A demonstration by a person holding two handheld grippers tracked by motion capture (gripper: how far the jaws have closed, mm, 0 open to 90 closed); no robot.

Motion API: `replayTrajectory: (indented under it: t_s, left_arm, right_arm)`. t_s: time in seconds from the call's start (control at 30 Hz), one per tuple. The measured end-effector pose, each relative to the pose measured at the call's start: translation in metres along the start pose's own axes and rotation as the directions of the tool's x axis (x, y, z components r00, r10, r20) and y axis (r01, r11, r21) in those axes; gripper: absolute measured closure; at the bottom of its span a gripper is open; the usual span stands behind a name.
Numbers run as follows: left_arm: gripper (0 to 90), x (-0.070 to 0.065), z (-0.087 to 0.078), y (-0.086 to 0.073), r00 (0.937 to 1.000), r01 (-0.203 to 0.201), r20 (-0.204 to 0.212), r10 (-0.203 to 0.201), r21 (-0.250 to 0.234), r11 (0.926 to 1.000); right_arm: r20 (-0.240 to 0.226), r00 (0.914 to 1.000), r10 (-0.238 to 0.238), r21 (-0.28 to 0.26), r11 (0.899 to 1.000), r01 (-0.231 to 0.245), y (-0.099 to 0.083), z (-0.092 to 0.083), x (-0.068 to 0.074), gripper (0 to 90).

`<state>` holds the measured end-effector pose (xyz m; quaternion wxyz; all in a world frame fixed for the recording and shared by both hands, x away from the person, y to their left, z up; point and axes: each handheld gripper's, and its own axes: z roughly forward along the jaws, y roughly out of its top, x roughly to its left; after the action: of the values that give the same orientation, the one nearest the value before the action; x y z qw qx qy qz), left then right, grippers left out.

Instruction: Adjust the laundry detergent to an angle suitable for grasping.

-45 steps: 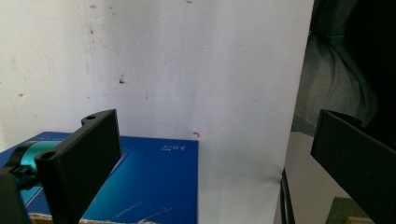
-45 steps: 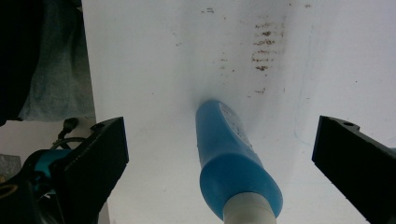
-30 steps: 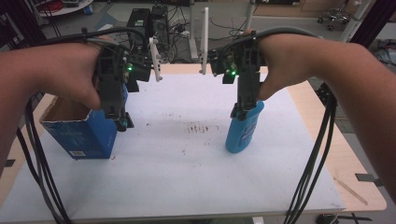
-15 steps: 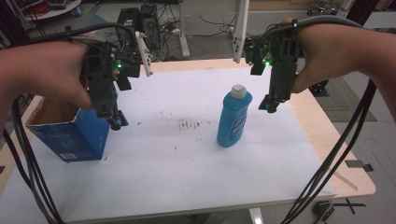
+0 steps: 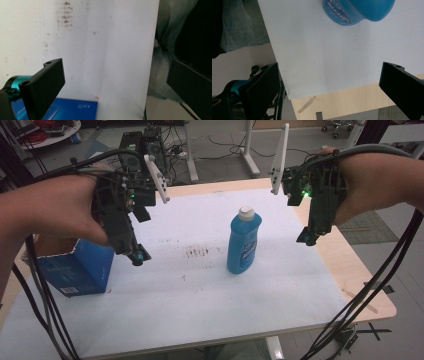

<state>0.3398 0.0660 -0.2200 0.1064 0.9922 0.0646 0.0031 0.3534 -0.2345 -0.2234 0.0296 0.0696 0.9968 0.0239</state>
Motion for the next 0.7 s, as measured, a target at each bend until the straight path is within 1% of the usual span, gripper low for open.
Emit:
replayTrajectory:
  t_s: [0.03,0.13,0.17,0.2,0.23,0.27,0.3,0.33,0.4,0.43,0.47,0.57,0.63,0.67,0.7]
  left_arm:
    - [1.7,-0.001,0.000,0.002,0.9999,0.013,-0.003,-0.013,-0.005,0.9999]
    - [1.7,-0.003,0.003,0.011,0.9972,0.070,-0.024,-0.071,-0.049,0.9964]
    - [1.7,-0.003,0.004,0.013,0.9961,0.081,-0.029,-0.083,-0.063,0.9947]
    - [1.7,-0.003,0.004,0.013,0.9961,0.081,-0.029,-0.083,-0.063,0.9947]
    - [1.7,-0.004,0.007,0.019,0.9935,0.105,-0.034,-0.109,-0.102,0.9893]
    - [1.7,-0.004,0.007,0.019,0.9935,0.105,-0.034,-0.109,-0.102,0.9893]
    - [1.7,-0.004,0.011,0.023,0.9922,0.117,-0.030,-0.121,-0.120,0.9858]
    - [1.7,-0.005,0.013,0.025,0.9916,0.123,-0.025,-0.127,-0.130,0.9838]
    - [1.7,-0.005,0.017,0.029,0.9906,0.131,-0.017,-0.136,-0.151,0.9797]
    - [1.7,-0.005,0.017,0.029,0.9906,0.131,-0.017,-0.136,-0.151,0.9797]
    - [1.7,-0.006,0.022,0.034,0.9884,0.147,-0.010,-0.151,-0.186,0.9715]
    - [1.7,-0.006,0.026,0.039,0.9855,0.164,-0.007,-0.170,-0.213,0.9632]
    - [1.7,-0.006,0.029,0.043,0.9820,0.180,-0.014,-0.189,-0.238,0.9545]
    - [1.7,-0.006,0.031,0.045,0.9798,0.188,-0.019,-0.199,-0.253,0.9491]
    - [1.7,-0.006,0.033,0.048,0.9762,0.201,-0.024,-0.215,-0.276,0.9400]
  right_arm:
    - [0.001,1.0000,-0.003,-0.002,1.000,0.003,-0.002,0.001,0.000,2.7]
    - [0.003,1.0000,0.004,-0.001,1.000,-0.004,-0.007,0.004,0.002,2.7]
    - [0.003,1.0000,0.006,0.000,1.000,-0.006,-0.008,0.005,0.002,2.7]
    - [0.003,1.0000,0.006,0.000,1.000,-0.006,-0.008,0.005,0.002,2.7]
    - [0.005,0.9999,0.010,0.004,1.000,-0.010,-0.009,0.005,0.002,2.7]
    - [0.005,0.9999,0.010,0.004,1.000,-0.010,-0.009,0.005,0.002,2.7]
    - [0.006,0.9999,0.014,0.001,1.000,-0.014,-0.012,0.006,0.002,2.7]
    - [0.006,0.9998,0.020,-0.001,1.000,-0.020,-0.014,0.006,0.002,2.7]
    - [0.007,0.9998,0.017,-0.006,1.000,-0.017,-0.016,0.006,0.003,2.7]
    - [0.007,0.9998,0.017,-0.006,1.000,-0.017,-0.016,0.006,0.003,2.7]
    - [0.006,0.9997,0.024,-0.010,1.000,-0.024,-0.019,0.007,0.003,2.7]
    - [0.005,0.9995,0.030,-0.011,0.999,-0.030,-0.021,0.008,0.004,2.7]
    - [0.002,0.9995,0.032,-0.008,0.999,-0.032,-0.022,0.009,0.004,2.7]
    - [0.001,0.9995,0.031,-0.009,0.999,-0.031,-0.023,0.010,0.003,2.7]
    - [0.002,0.9994,0.033,-0.012,0.999,-0.033,-0.023,0.010,0.003,2.7]
